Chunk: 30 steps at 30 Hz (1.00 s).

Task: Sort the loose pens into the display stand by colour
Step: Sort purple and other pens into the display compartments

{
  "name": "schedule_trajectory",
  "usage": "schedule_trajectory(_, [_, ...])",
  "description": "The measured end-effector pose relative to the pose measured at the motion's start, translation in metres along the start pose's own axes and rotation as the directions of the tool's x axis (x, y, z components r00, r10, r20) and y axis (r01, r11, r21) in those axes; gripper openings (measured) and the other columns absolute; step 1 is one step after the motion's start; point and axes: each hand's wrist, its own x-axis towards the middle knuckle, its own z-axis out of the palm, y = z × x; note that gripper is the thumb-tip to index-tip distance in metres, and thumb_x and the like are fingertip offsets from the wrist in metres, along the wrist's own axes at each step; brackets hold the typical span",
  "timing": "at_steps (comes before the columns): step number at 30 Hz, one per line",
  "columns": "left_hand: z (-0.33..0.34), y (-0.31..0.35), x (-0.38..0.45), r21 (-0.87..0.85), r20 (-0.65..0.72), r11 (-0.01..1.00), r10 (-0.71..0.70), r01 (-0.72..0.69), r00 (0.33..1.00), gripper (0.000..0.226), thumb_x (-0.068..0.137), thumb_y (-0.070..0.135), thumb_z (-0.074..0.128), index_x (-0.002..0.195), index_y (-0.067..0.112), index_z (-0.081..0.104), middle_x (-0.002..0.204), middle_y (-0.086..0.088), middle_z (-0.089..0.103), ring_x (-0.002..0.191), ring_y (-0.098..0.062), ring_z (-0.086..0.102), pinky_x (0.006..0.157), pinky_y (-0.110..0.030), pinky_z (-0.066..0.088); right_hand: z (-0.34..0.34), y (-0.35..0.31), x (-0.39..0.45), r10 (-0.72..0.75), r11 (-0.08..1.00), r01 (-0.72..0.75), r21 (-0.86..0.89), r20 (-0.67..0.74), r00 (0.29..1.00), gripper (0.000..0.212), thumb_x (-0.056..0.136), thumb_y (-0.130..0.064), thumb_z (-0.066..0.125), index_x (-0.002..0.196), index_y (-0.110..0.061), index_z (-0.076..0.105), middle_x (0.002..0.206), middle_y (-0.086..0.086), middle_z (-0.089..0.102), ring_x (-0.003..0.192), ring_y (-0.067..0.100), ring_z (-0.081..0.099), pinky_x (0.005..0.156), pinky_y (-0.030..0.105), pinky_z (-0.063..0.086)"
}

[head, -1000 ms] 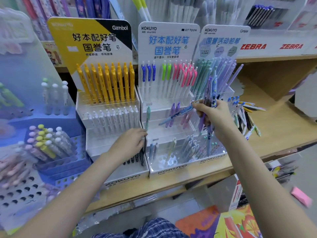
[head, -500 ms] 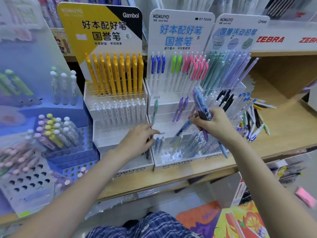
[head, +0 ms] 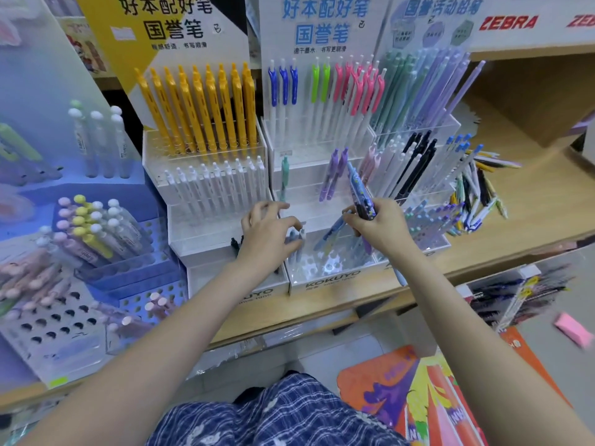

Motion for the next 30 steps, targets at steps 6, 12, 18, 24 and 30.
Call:
schedule_trajectory(6, [-0.003, 0.0, 0.01, -0.005, -0.003, 1.0, -0.012, 0.012, 1.0, 0.018, 0.087, 0.035, 0.061, 0.101, 0.026, 0.069, 0.134, 0.001, 0.042, 0.127, -0.023, 0.024, 0.101, -0.036, 0.018, -0.014, 0.001, -0.001, 0.017, 0.998, -0.015, 0.056, -0.025, 1.0, 0.026, 0.085, -0.012, 0.065, 0.061, -0.019, 0.058, 0.051, 0.003, 0.054, 0.055, 0.023, 0.052, 0.063, 0.035, 0.047])
schedule_trajectory(12, [-0.007, -0.002, 0.01, 0.046, 0.065, 0.998, 0.029, -0.032, 0.997, 0.027, 0.086, 0.034, 0.062, 0.111, 0.024, 0.066, 0.137, -0.001, 0.038, 0.129, -0.024, 0.024, 0.105, -0.038, 0.019, -0.016, 0.002, -0.003, 0.018, 0.996, -0.016, 0.09, -0.029, 0.999, 0.026, 0.085, -0.012, 0.065, 0.061, -0.02, 0.058, 0.051, 0.004, 0.055, 0.055, 0.023, 0.053, 0.065, 0.04, 0.049])
schedule_trajectory(18, [-0.01, -0.01, 0.002, -0.002, 0.008, 0.998, 0.057, -0.057, 0.998, 0.026, 0.084, 0.032, 0.064, 0.108, 0.022, 0.068, 0.134, 0.0, 0.044, 0.126, -0.022, 0.029, 0.103, -0.038, 0.023, -0.03, 0.007, -0.005, 0.043, 0.984, -0.027, 0.179, -0.084, 0.996, 0.012, 0.084, -0.01, 0.066, 0.074, -0.005, 0.064, 0.052, 0.004, 0.055, 0.05, 0.017, 0.052, 0.058, 0.031, 0.044])
schedule_trajectory(24, [-0.009, 0.003, 0.011, 0.064, 0.0, 0.991, 0.121, -0.121, 0.993, 0.025, 0.088, 0.032, 0.06, 0.109, 0.02, 0.067, 0.109, -0.001, 0.052, 0.107, -0.02, 0.045, 0.09, -0.032, 0.028, -0.042, 0.015, -0.014, 0.048, 0.974, -0.021, 0.227, -0.112, 0.993, 0.017, 0.084, -0.01, 0.065, 0.068, -0.014, 0.063, 0.051, 0.003, 0.054, 0.044, 0.012, 0.049, 0.047, 0.017, 0.039])
schedule_trajectory(30, [-0.012, 0.005, 0.016, 0.056, 0.021, 0.986, 0.159, -0.16, 0.987, 0.026, 0.09, 0.024, 0.058, 0.111, 0.01, 0.067, 0.099, -0.007, 0.059, 0.092, -0.023, 0.055, 0.076, -0.032, 0.042, -0.052, 0.023, -0.027, 0.075, 0.959, -0.026, 0.284, -0.164, 0.983, 0.017, 0.085, -0.008, 0.064, 0.07, -0.015, 0.062, 0.048, -0.003, 0.054, 0.04, 0.002, 0.047, 0.044, 0.011, 0.037])
